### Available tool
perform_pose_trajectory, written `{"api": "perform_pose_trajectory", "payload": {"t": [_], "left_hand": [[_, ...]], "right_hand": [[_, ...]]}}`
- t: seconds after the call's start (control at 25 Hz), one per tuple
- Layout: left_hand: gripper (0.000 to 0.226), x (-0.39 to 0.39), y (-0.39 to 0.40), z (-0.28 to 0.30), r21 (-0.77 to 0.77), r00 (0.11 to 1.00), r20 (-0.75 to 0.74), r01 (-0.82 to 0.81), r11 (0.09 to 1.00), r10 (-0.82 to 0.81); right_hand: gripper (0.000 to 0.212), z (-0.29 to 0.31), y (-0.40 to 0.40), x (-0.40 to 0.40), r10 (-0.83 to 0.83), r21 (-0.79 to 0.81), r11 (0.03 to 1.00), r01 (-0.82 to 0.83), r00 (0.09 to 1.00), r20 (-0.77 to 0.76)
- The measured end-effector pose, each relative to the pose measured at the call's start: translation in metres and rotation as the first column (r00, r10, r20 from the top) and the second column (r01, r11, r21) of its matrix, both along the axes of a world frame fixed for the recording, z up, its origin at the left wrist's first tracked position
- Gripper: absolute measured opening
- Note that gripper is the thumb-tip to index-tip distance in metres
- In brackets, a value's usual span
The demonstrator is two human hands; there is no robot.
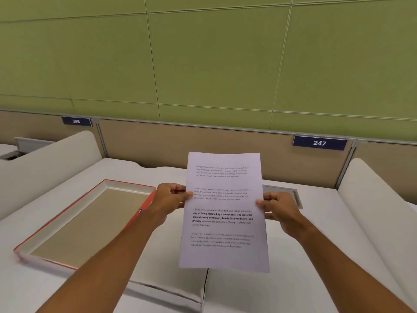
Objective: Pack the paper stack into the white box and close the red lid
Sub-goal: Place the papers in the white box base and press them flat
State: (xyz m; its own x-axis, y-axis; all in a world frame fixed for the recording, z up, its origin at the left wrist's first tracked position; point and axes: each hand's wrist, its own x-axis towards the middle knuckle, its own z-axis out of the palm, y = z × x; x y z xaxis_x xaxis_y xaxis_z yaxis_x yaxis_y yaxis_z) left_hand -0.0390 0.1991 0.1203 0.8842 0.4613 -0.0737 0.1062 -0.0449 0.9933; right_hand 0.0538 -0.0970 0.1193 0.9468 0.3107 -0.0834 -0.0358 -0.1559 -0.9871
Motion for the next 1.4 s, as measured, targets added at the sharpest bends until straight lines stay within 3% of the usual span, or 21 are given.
{"api": "perform_pose_trajectory", "payload": {"t": [0.24, 0.48, 0.6, 0.76, 0.96, 1.12, 1.24, 1.4], "left_hand": [[0.025, 0.017, 0.088, -0.035, -0.019, 0.975, -0.219, 0.03, 0.999, -0.034], [0.024, 0.035, 0.135, -0.069, -0.042, 0.909, -0.41, 0.059, 0.997, -0.071], [0.024, 0.039, 0.143, -0.081, -0.022, 0.874, -0.479, 0.088, 0.996, -0.088], [0.026, 0.039, 0.148, -0.093, 0.092, 0.838, -0.541, 0.149, 0.985, -0.076], [0.032, 0.042, 0.143, -0.096, 0.249, 0.828, -0.561, 0.185, 0.951, -0.014], [0.023, 0.049, 0.142, -0.101, 0.419, 0.811, -0.583, 0.247, 0.874, 0.05], [0.017, 0.052, 0.143, -0.1, 0.468, 0.8, -0.595, 0.265, 0.843, 0.079], [0.013, 0.048, 0.137, -0.09, 0.462, 0.781, -0.625, 0.386, 0.798, -0.016]], "right_hand": [[0.018, -0.037, 0.101, -0.003, -0.156, -0.154, 0.98, 0.128, 0.97, -0.186], [0.004, -0.074, 0.161, -0.016, -0.3, -0.253, 0.941, 0.223, 0.896, -0.327], [0.021, -0.088, 0.176, -0.02, -0.329, -0.328, 0.92, 0.216, 0.88, -0.342], [0.026, -0.094, 0.191, -0.024, -0.364, -0.413, 0.883, 0.221, 0.879, -0.308], [0.008, -0.095, 0.203, -0.024, -0.376, -0.54, 0.812, 0.221, 0.905, -0.196], [0.026, -0.1, 0.207, -0.024, -0.338, -0.606, 0.77, 0.199, 0.933, -0.122], [0.021, -0.106, 0.209, -0.021, -0.279, -0.695, 0.704, 0.144, 0.957, -0.084], [0.014, -0.105, 0.215, -0.021, -0.222, -0.772, 0.629, 0.095, 0.973, -0.061]]}}
